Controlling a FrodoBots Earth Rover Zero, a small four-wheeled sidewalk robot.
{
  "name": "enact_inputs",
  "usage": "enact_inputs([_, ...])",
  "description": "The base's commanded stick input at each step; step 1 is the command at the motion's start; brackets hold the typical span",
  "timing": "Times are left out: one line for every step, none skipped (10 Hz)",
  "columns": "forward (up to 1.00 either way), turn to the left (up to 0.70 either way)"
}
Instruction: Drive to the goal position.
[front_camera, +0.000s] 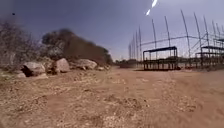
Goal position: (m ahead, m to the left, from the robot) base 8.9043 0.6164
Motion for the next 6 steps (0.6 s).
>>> enact_inputs([0.85, 0.0])
enact_inputs([0.85, 0.0])
enact_inputs([0.85, 0.0])
enact_inputs([0.85, 0.0])
enact_inputs([0.85, 0.0])
enact_inputs([0.85, 0.0])
